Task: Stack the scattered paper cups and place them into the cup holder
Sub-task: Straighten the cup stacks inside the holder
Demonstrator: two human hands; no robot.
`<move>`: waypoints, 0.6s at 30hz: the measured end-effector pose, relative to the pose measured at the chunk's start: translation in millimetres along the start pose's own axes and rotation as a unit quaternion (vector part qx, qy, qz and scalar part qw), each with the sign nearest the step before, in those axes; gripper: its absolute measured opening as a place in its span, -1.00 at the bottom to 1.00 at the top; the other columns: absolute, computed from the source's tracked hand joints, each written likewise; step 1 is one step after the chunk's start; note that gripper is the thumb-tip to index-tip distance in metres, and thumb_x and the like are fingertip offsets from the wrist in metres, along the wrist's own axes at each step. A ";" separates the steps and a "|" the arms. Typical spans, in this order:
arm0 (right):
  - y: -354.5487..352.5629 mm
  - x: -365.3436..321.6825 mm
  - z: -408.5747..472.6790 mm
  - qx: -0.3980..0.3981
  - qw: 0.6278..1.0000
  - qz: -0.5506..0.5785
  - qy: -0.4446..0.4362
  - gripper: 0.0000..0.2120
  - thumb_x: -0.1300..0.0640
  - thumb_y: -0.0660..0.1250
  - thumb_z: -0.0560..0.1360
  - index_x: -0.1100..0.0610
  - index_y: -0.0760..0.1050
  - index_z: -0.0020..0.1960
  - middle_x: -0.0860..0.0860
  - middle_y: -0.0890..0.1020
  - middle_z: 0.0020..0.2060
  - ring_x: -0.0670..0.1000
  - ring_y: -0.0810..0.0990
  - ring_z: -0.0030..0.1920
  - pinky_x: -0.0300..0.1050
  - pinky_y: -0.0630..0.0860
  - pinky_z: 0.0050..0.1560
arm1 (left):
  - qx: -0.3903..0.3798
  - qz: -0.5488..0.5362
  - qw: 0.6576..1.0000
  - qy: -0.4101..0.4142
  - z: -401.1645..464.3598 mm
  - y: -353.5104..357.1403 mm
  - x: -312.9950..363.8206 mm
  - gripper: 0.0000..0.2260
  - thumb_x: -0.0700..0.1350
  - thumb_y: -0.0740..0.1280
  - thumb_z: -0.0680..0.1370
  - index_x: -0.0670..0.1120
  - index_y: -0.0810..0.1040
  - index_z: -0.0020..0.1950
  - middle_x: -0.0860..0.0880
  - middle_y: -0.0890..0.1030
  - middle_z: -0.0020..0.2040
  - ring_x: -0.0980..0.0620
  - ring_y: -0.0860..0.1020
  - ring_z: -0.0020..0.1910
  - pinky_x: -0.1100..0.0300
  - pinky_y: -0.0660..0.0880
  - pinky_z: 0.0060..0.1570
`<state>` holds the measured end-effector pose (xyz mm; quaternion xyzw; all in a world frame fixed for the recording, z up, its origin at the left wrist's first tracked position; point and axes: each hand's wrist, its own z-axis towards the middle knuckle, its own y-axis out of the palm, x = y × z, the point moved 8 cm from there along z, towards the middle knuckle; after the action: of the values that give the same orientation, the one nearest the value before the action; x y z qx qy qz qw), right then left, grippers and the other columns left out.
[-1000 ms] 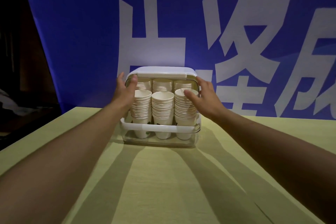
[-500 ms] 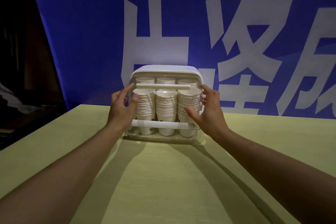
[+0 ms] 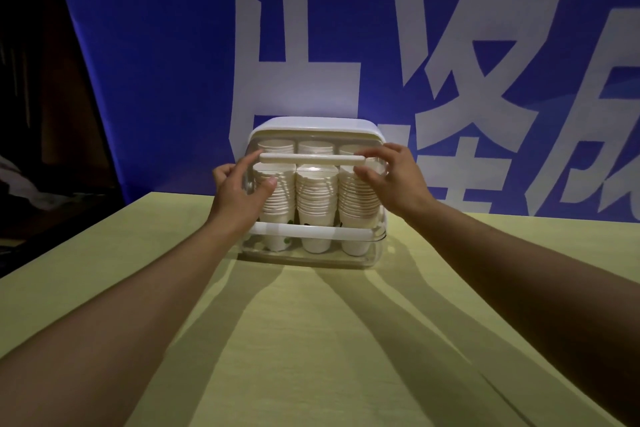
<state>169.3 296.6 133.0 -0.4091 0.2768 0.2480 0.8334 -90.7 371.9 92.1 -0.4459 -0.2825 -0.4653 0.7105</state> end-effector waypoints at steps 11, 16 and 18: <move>-1.3 -3.2 0.2 0.067 0.996 0.054 0.035 -0.79 0.07 0.38 0.56 -0.03 0.61 0.19 0.01 0.41 0.39 0.05 0.40 0.36 -0.14 0.37 0.22 | 0.004 -0.016 1.000 -0.002 -5.7 -0.4 3.5 -0.48 0.04 0.41 0.57 0.24 0.32 0.49 -0.03 0.19 0.39 0.01 0.34 0.25 0.17 0.37 0.13; 0.8 -2.3 -10.6 0.091 0.994 0.056 0.028 -0.80 0.07 0.39 0.56 -0.07 0.60 0.17 -0.02 0.40 0.40 0.03 0.40 0.37 -0.16 0.37 0.22 | 0.000 -0.030 1.000 -0.004 -5.4 -1.0 0.2 -0.54 0.06 0.42 0.55 0.27 0.37 0.41 0.02 0.19 0.33 -0.02 0.37 0.28 0.15 0.41 0.13; 1.0 -0.9 -15.2 0.102 0.992 0.067 0.029 -0.80 0.05 0.39 0.55 -0.08 0.59 0.17 -0.03 0.38 0.42 0.02 0.38 0.39 -0.18 0.35 0.20 | -0.003 -0.037 0.999 -0.004 -6.8 -1.4 -1.9 -0.55 0.06 0.43 0.55 0.29 0.37 0.39 0.04 0.18 0.31 -0.02 0.37 0.28 0.15 0.40 0.15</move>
<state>164.1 284.6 125.2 -0.3092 0.3518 0.2613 0.8440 -92.8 366.5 88.0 -0.4385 -0.3002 -0.4906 0.6906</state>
